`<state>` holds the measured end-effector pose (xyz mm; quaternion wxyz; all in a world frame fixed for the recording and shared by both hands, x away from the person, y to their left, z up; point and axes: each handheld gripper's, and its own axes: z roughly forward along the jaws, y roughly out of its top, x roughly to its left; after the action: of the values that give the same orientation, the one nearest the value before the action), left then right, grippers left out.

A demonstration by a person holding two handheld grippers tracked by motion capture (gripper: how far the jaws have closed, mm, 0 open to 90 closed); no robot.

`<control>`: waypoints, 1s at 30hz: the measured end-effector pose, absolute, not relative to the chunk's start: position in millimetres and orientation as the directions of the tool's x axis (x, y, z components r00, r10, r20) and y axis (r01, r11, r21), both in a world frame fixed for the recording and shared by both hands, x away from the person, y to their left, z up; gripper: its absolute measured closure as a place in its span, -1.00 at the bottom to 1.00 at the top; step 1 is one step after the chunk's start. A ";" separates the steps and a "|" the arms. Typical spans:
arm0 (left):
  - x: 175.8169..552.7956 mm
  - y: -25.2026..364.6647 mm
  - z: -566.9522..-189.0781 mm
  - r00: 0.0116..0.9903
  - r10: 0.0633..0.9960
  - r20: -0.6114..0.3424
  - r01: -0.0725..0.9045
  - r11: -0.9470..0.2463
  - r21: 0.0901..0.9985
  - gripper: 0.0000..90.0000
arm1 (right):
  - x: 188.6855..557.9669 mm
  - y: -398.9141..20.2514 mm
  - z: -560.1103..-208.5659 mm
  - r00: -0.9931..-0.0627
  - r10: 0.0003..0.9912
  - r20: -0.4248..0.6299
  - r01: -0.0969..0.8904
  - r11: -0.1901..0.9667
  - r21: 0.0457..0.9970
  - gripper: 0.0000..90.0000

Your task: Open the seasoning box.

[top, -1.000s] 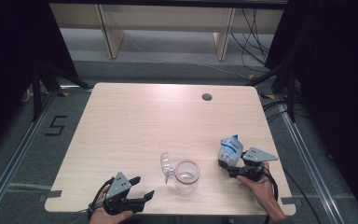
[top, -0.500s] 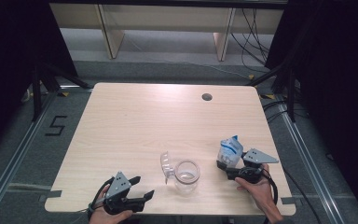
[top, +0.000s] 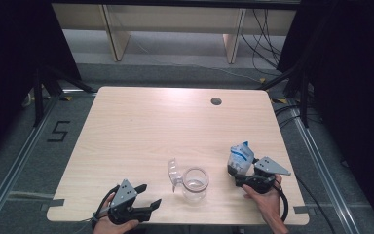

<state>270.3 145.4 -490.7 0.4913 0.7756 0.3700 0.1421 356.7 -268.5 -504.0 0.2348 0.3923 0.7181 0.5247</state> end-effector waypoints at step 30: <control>269.6 143.9 -491.3 0.688 0.712 -0.142 0.435 -0.248 0.866 -0.37 | 362.8 -260.2 -510.4 -0.523 0.851 0.041 0.306 0.143 0.941 -0.62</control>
<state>269.6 143.9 -491.3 0.4901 0.7771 0.3688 0.1411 362.8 -260.2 -510.4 0.2664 0.4090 0.7074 0.5112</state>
